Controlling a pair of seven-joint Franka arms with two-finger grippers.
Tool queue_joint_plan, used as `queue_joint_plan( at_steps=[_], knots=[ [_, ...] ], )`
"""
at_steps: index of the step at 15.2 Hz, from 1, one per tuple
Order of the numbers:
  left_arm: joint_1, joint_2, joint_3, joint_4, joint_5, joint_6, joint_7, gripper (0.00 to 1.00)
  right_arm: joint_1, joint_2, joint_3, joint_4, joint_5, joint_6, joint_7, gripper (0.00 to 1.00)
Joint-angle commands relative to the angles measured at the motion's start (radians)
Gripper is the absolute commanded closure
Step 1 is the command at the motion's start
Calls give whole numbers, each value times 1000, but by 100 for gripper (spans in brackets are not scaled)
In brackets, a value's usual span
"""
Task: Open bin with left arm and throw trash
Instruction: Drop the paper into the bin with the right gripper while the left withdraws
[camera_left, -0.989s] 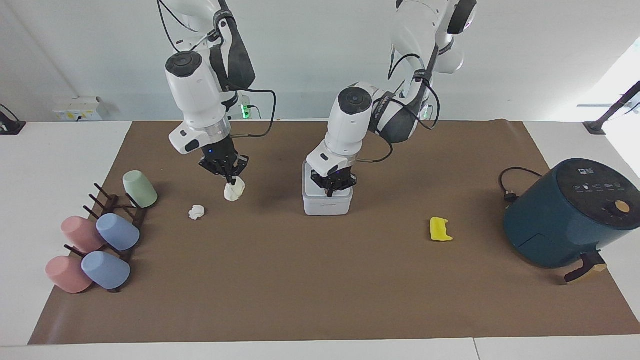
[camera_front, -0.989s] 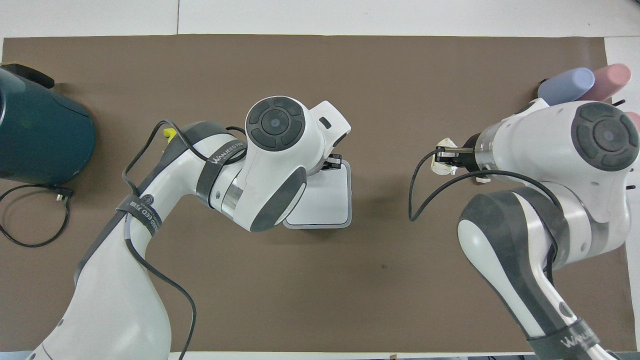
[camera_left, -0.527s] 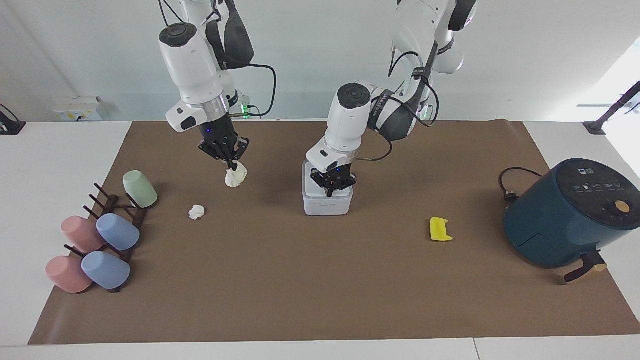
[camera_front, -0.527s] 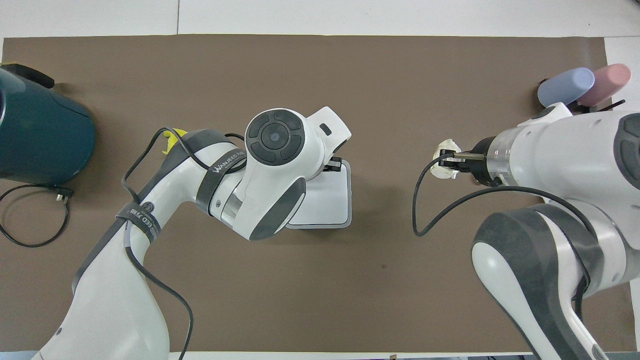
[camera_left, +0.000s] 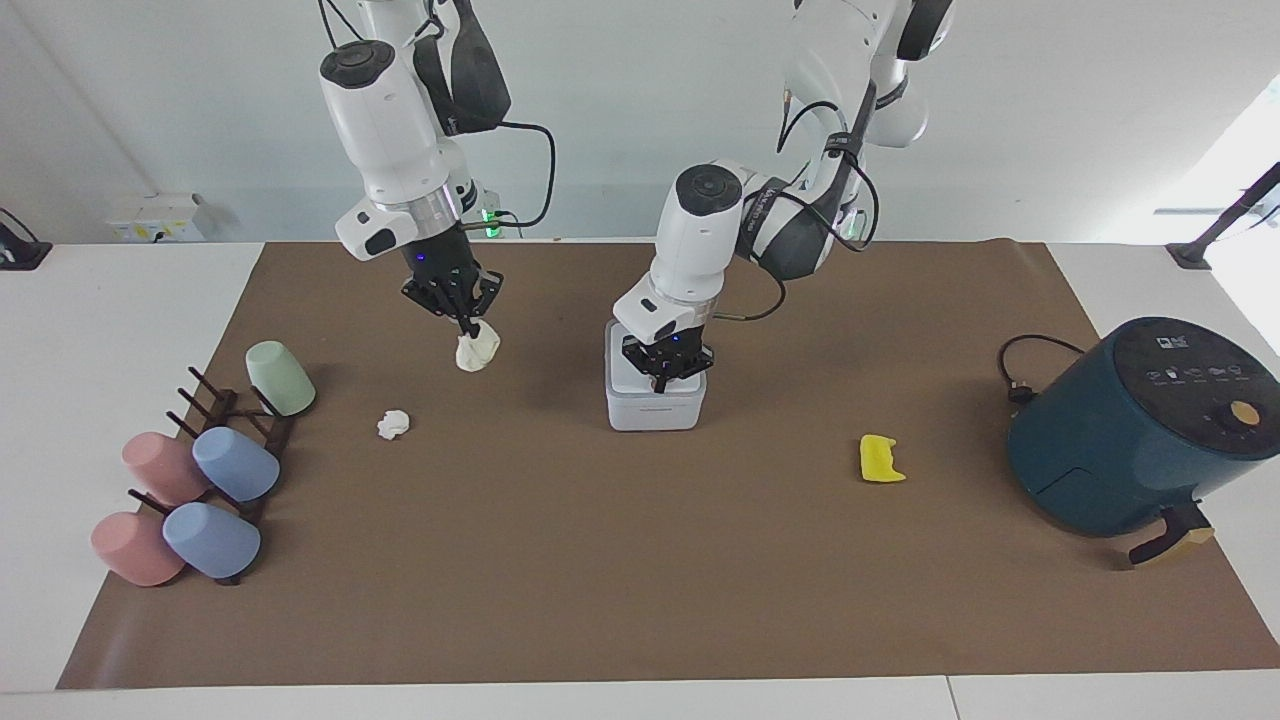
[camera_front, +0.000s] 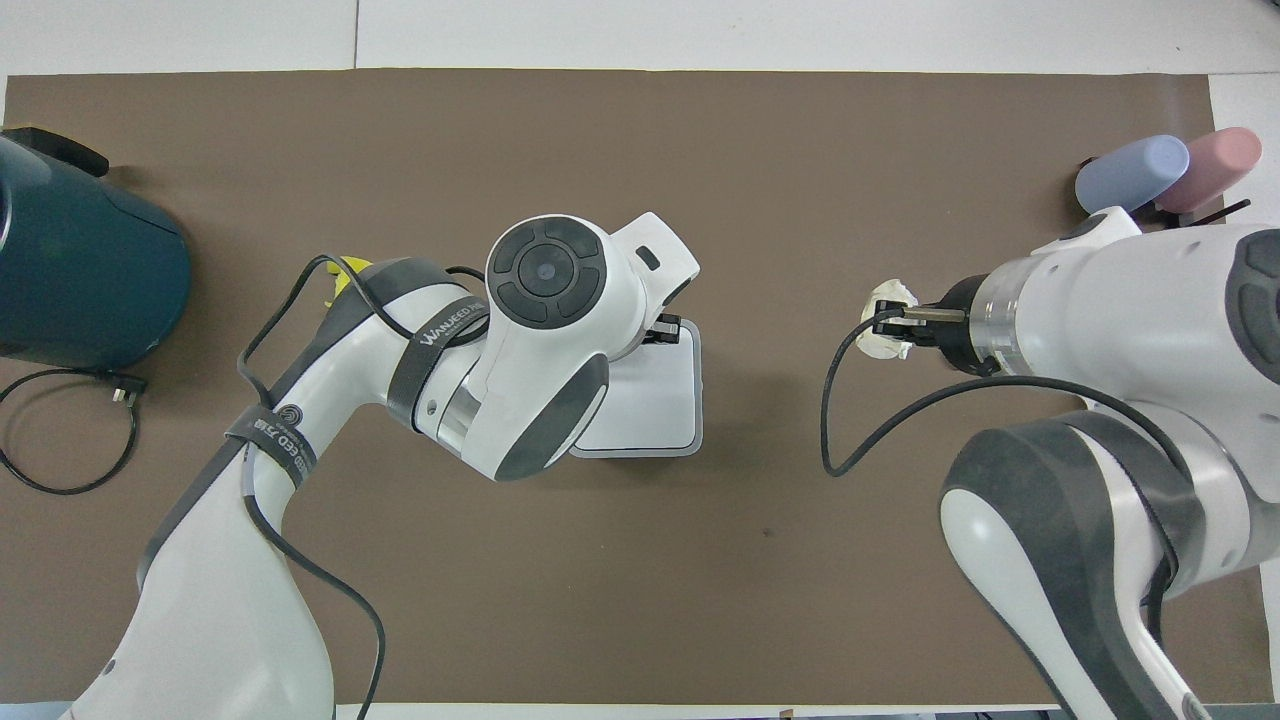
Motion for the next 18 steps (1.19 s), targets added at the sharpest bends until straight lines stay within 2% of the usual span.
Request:
queue_joint_plan(
  at_steps=[1,7,11,15,18],
  knots=[
    [8,-53,12,-21,-20,-85,3,100,-1,-10,5,-3,14,-13,21,100],
    [60,-91,7,12,-40,-174,25,100,34,-9,13,-1,15,7,84,100],
    [114,-142,11,25,-59,-271,117,100,103,5,12,-1,15,56,157,100],
    [186,-190,10,23,-60,-356,225,100,159,57,13,2,15,152,238,100],
    [261,-229,12,22,-69,-410,322,100,245,143,12,64,15,203,339,100]
  ],
)
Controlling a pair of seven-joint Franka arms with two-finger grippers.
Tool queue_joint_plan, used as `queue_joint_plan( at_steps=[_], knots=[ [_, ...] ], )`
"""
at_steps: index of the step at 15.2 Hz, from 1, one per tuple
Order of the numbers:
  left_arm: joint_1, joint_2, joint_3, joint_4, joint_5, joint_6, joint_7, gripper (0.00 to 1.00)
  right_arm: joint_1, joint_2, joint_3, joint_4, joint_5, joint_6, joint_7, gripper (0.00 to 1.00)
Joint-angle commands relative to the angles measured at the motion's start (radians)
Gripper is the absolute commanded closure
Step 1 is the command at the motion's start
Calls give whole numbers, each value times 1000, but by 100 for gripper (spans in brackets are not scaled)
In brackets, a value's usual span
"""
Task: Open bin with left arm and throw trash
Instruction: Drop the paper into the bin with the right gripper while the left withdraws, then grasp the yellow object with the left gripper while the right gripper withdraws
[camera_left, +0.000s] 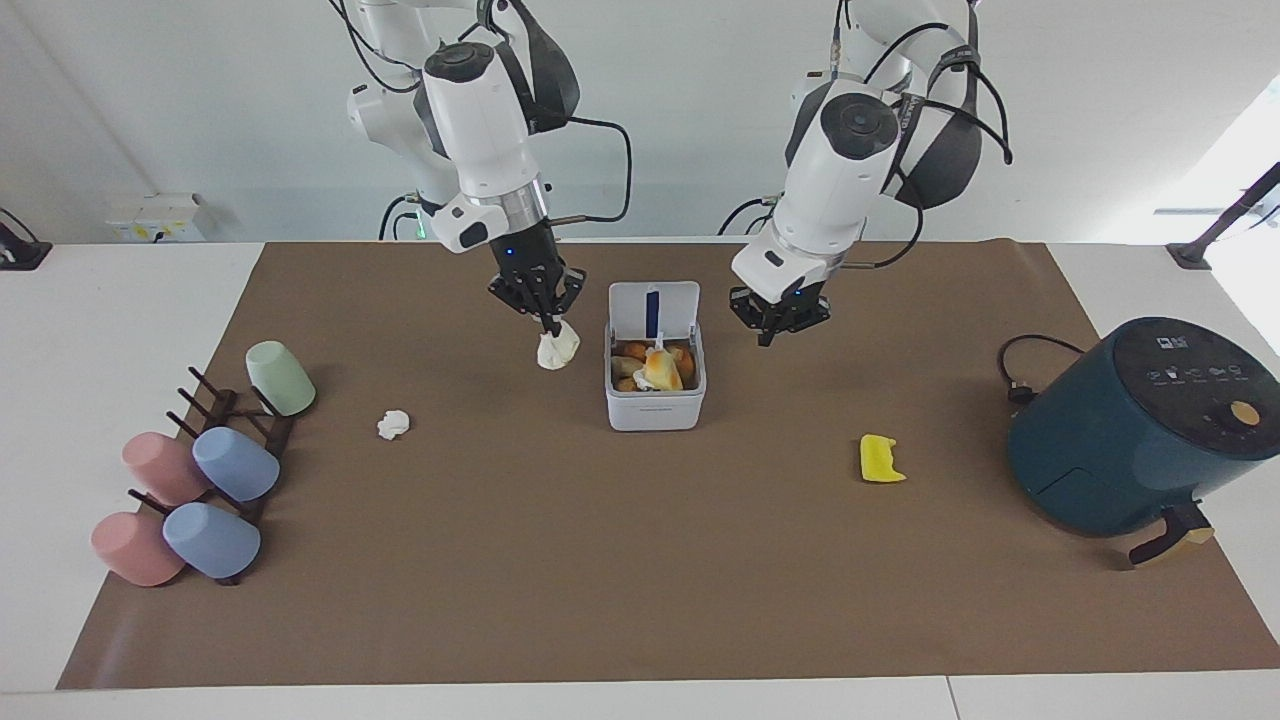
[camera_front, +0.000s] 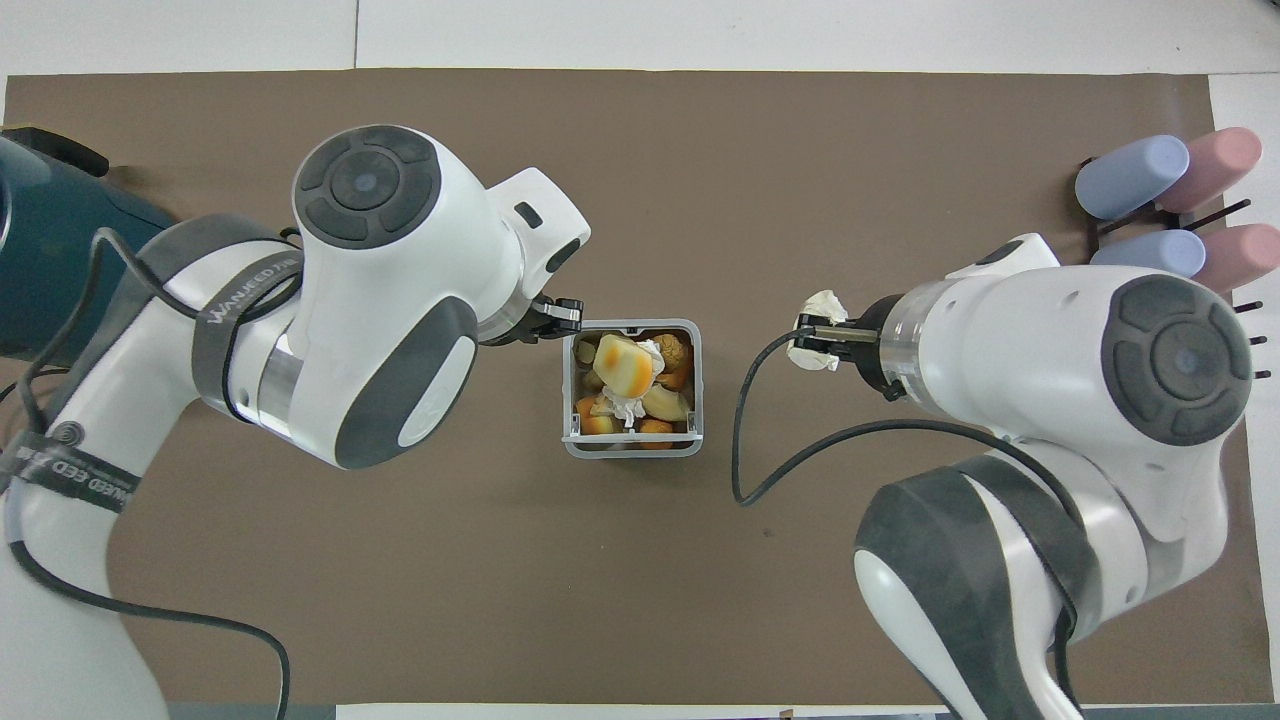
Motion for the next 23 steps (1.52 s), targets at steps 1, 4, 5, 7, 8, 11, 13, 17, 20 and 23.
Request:
queue_joint_plan(
  at_steps=[1,4,5,7,8,11,13,17,20,23],
  knots=[
    [71,-50,-1,-11,-28,-63,102,100,58,82,0,66,14,24,88,100],
    [131,-81,3,-21,-28,-93,193,100,94,105,2,62,14,25,94,100],
    [147,-82,3,-23,-28,-100,227,100,115,115,0,59,14,25,95,100],
    [189,-99,4,-67,-28,-76,299,99,123,119,2,49,14,25,95,100],
    [207,-110,4,-98,-28,-51,320,42,125,117,2,48,14,22,95,100],
    [223,-108,6,-173,-30,48,313,0,125,117,2,48,14,13,95,42],
    [258,-84,4,-186,-28,97,316,0,126,117,2,49,12,10,97,0],
    [276,13,6,-190,-28,220,311,0,144,117,2,56,12,7,108,0],
    [293,60,9,-247,-28,361,308,0,143,120,0,63,9,7,108,0],
    [295,126,9,-251,-28,430,272,0,145,122,0,63,9,5,109,0]
  ],
)
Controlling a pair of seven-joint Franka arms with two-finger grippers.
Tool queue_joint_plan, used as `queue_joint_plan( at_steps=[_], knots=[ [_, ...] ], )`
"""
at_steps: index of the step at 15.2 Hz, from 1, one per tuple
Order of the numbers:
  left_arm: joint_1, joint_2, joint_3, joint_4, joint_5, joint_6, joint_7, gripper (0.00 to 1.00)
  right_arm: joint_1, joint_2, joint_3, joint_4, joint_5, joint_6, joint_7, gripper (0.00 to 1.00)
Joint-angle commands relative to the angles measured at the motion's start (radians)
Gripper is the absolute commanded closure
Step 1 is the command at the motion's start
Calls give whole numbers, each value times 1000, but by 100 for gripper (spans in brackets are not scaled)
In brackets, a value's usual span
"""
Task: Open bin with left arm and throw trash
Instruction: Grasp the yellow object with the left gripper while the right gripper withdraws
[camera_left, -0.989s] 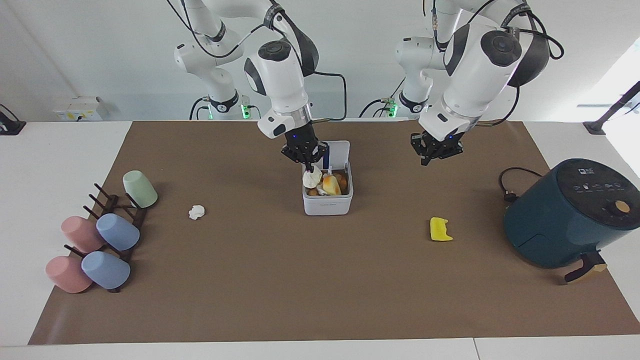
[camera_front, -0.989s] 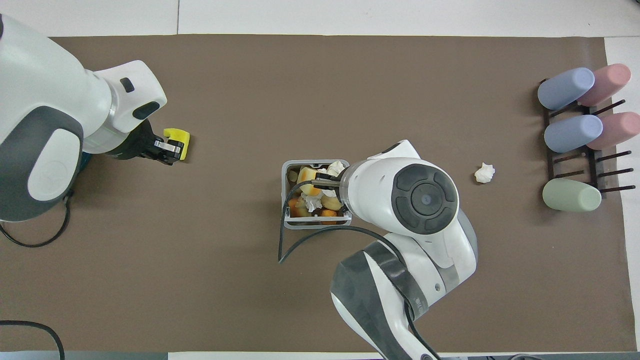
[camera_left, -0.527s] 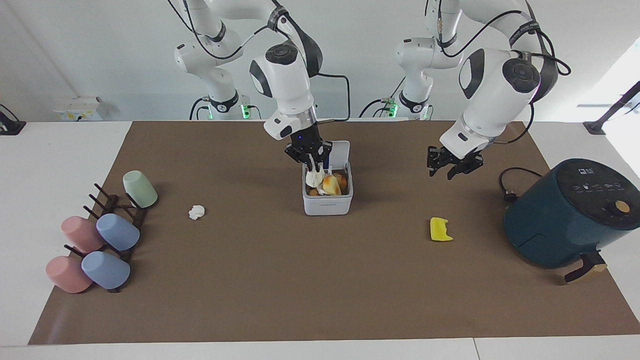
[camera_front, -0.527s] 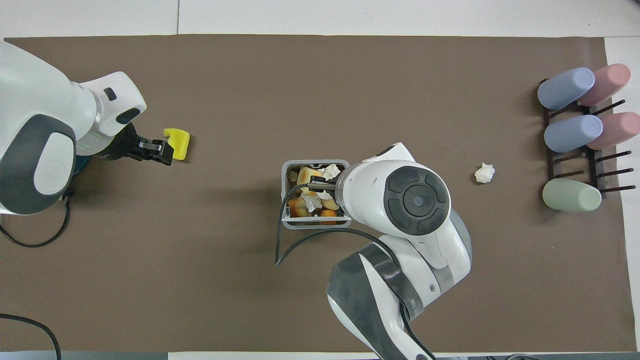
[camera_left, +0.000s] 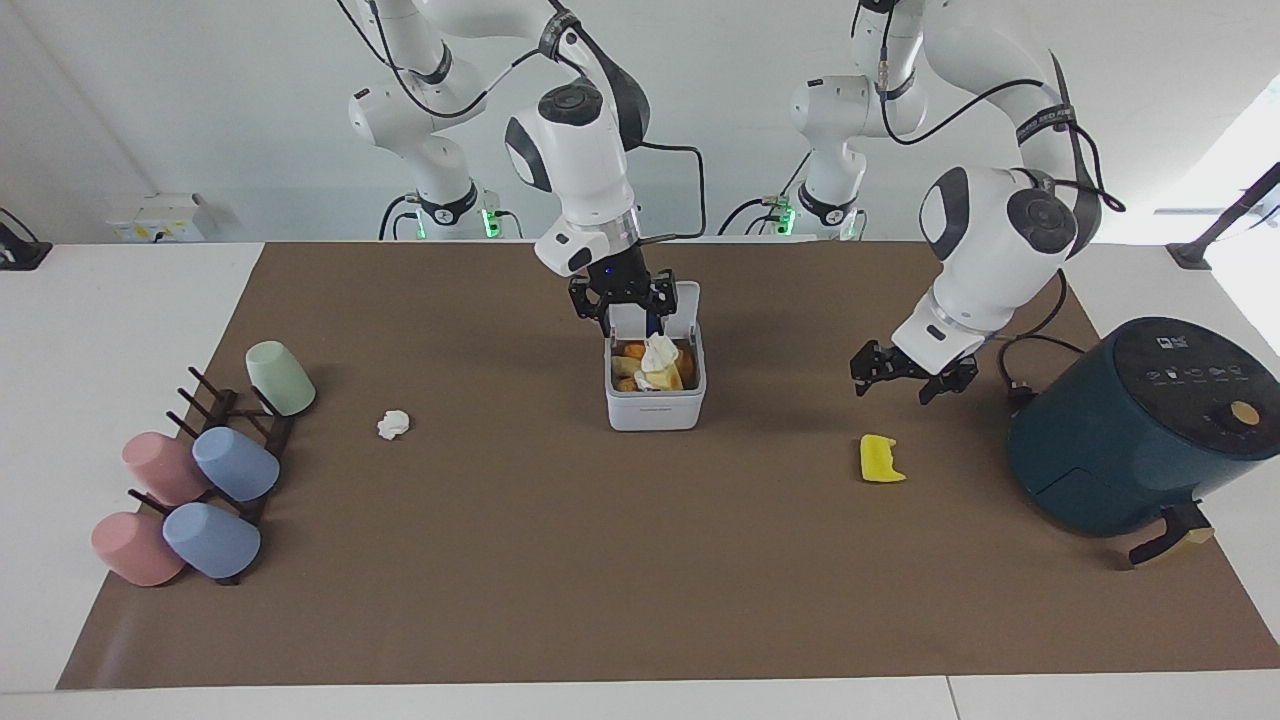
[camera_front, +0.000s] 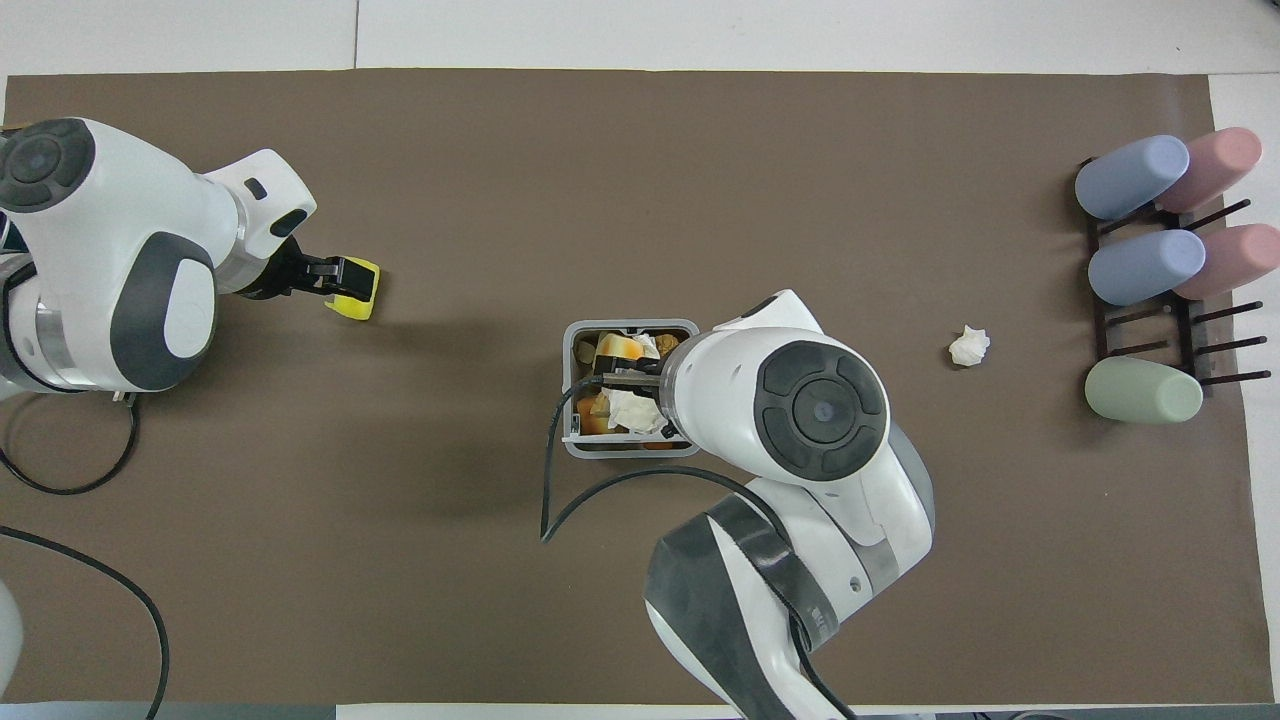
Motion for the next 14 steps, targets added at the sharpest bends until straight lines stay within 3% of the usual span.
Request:
queue_joint_plan(
  at_steps=[1,5,11,12,14],
  knots=[
    [1,31,-2,-16,-16,67,-38,0,0,3,0,13,4,-16,19,0],
    [-19,97,-1,-16,1,141,-84,0,-70,7,-5,12,-11,3,-23,0],
    [-7,135,-1,-17,52,198,-86,0,-297,-8,-5,-76,-19,3,-370,0],
    [-7,139,-1,-16,53,199,-86,5,-329,-22,-7,-109,-19,4,-425,0],
    [-6,140,-1,-17,70,208,-86,26,-385,-25,-7,-126,-29,4,-493,0]
  ],
)
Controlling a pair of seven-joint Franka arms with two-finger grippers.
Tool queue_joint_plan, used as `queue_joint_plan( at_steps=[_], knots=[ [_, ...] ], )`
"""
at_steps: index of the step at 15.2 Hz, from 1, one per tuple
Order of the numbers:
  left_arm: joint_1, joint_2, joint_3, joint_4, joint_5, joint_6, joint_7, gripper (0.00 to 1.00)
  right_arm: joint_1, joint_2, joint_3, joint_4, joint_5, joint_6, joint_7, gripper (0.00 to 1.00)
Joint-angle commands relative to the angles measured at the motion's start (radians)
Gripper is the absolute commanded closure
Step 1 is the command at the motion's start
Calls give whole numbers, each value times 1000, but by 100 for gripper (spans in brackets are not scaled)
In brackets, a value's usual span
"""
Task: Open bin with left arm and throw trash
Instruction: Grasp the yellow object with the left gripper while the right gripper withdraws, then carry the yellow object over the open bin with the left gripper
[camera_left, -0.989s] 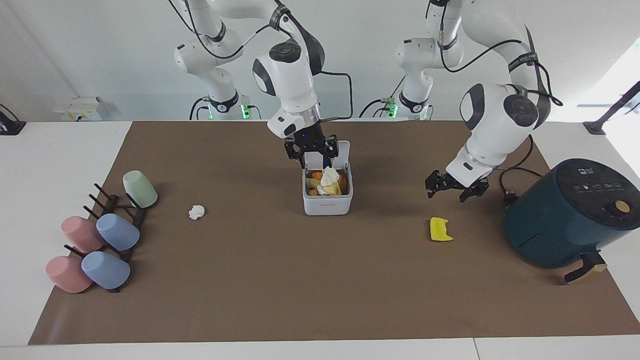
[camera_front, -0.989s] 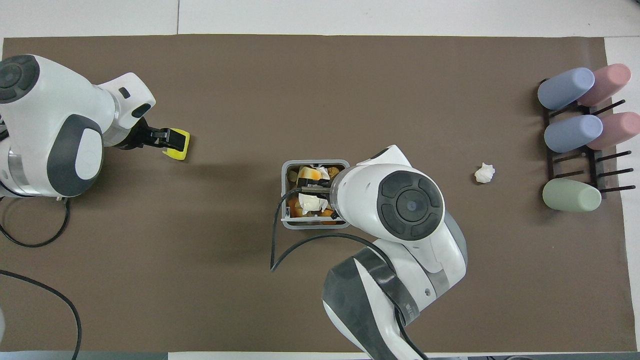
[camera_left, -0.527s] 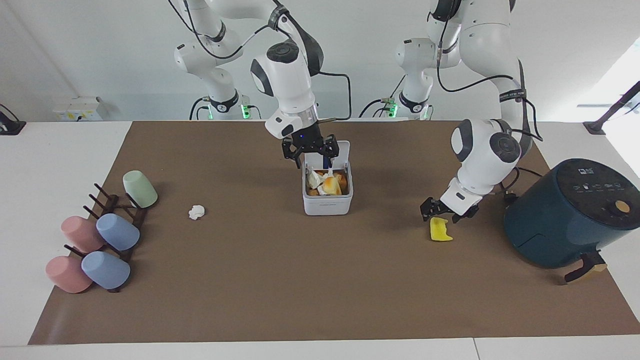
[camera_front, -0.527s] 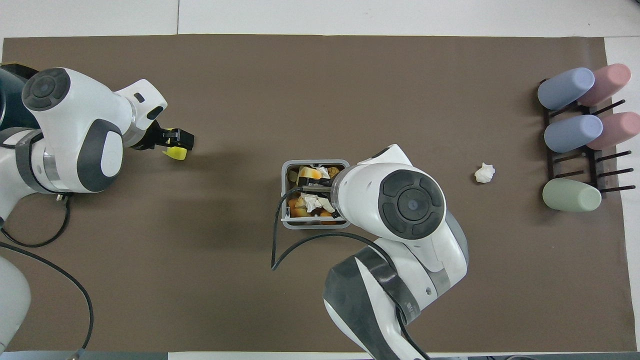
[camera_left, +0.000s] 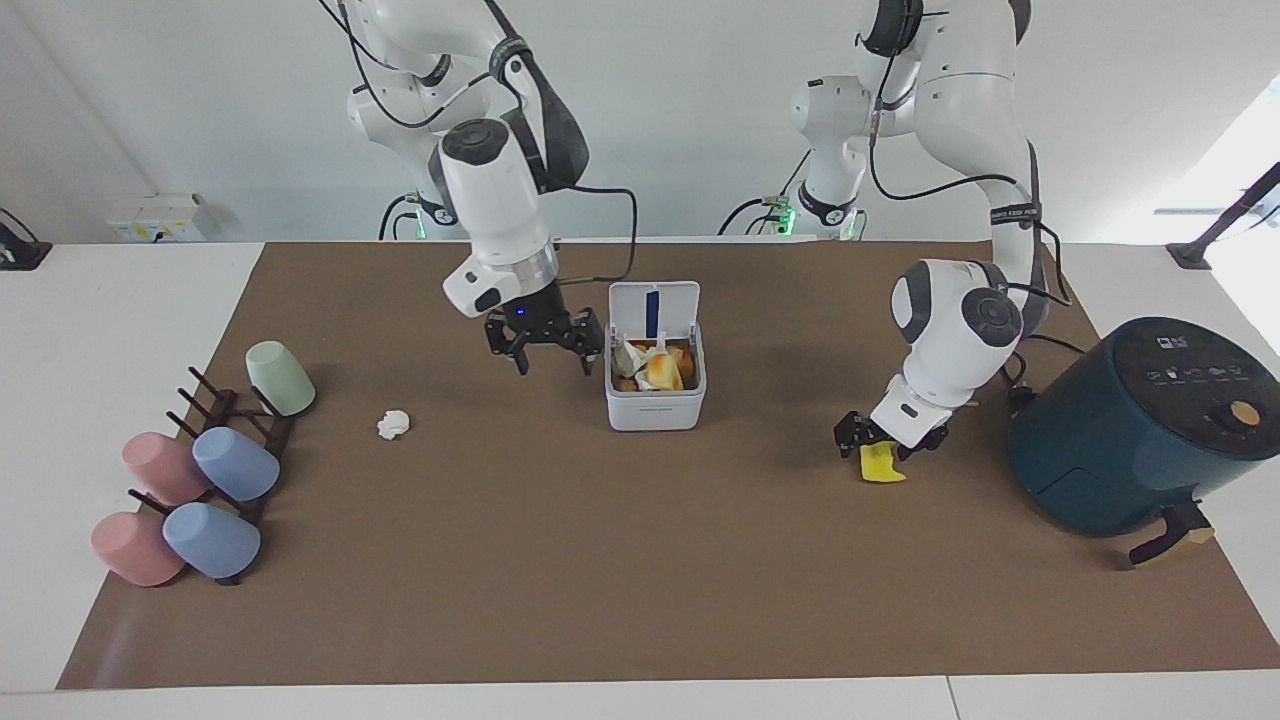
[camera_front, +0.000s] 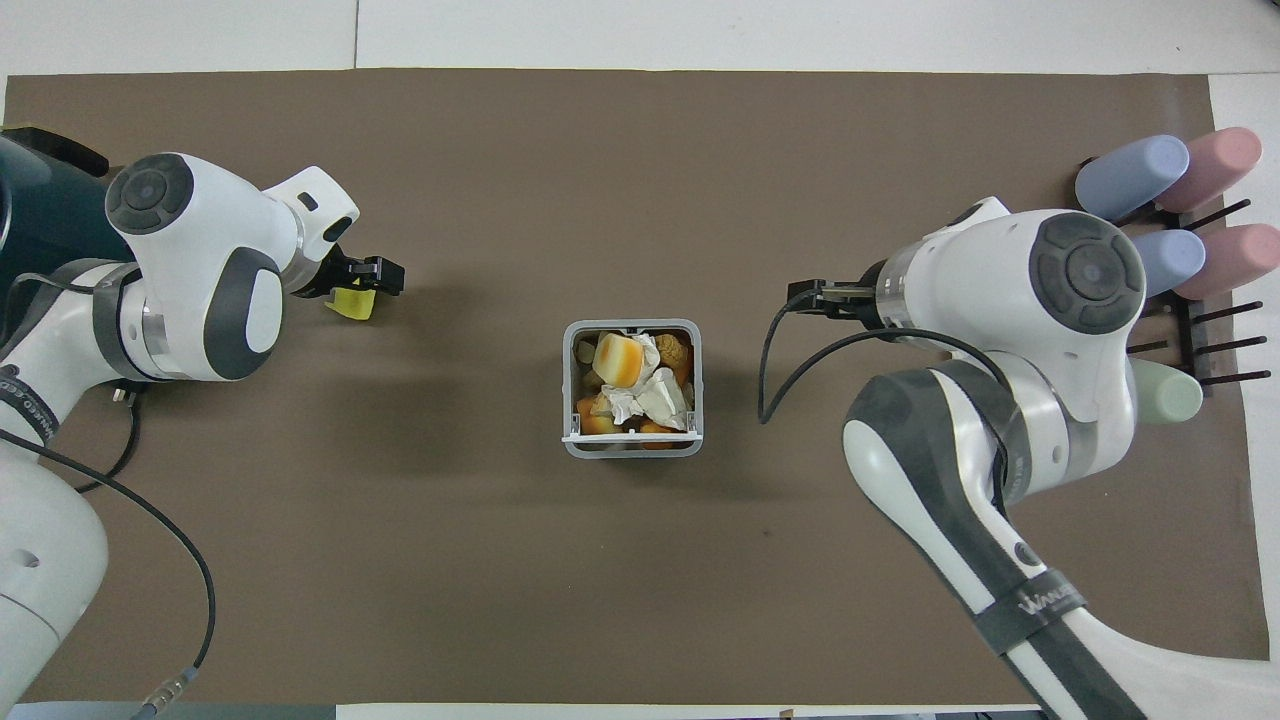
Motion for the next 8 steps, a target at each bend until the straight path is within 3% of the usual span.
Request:
queue_joint_plan(
  at_steps=[1,3,4,8],
  knots=[
    [2,0,2,-11,59,33,-17,46,-86,-20,13,-47,-48,10,-79,0],
    [4,0,2,-11,64,32,-16,87,-137,-1,15,-73,-96,81,-116,0],
    [2,0,2,-10,64,32,-17,100,-161,6,15,-95,-99,111,-134,0],
    [-11,-3,0,50,61,-51,-29,100,-206,83,13,-110,-105,173,-184,0]
  ],
)
